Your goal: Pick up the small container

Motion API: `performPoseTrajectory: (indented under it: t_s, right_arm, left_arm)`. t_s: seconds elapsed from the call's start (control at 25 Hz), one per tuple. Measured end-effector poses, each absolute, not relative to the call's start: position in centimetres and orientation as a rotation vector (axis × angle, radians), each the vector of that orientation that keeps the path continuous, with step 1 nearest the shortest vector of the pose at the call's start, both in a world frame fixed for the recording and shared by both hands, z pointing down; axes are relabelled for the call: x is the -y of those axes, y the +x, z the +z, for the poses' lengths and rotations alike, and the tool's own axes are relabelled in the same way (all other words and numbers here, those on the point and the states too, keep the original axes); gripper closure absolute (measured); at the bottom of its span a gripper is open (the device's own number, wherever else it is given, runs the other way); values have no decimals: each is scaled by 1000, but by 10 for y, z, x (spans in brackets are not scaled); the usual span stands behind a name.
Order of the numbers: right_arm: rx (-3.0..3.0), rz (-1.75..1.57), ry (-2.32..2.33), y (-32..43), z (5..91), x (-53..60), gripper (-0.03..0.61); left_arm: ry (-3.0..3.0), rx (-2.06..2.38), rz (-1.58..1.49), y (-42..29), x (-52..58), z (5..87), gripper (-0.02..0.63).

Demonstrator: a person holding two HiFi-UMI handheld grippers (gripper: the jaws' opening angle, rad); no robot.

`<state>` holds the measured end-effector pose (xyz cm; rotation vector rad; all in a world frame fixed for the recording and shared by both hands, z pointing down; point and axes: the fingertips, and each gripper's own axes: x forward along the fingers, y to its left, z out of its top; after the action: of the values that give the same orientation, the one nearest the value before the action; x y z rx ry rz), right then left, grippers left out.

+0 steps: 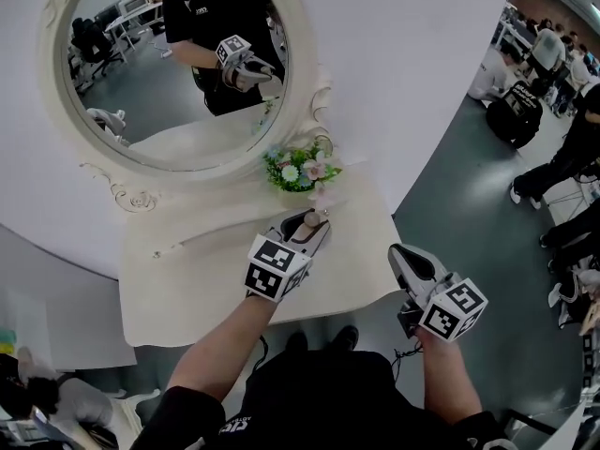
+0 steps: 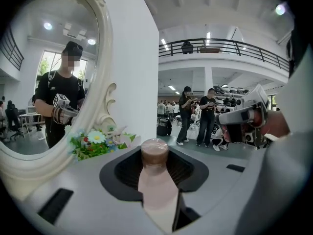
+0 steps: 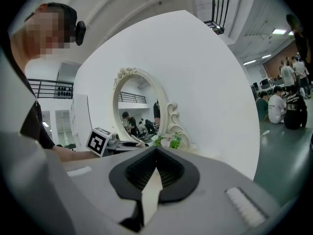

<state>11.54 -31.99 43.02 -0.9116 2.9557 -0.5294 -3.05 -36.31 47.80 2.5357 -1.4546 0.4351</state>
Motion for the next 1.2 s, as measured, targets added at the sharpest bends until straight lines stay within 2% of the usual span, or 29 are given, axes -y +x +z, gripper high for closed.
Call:
performPoseTrajectory:
  t_s: [0.32,0.64,1.2]
  right_arm:
    - [-2958,-391,-957,92,409,300,568]
    - [-2899,-286,-1088,102,391,283,569]
    - [-2822,-265,-1104,140,377,276,569]
  left_arm:
    - [2520,1536,420,-88,328,449,469]
    - [2539,1525,437,-123,297,435,469]
    - [2492,1591,380,-113,281,413,469]
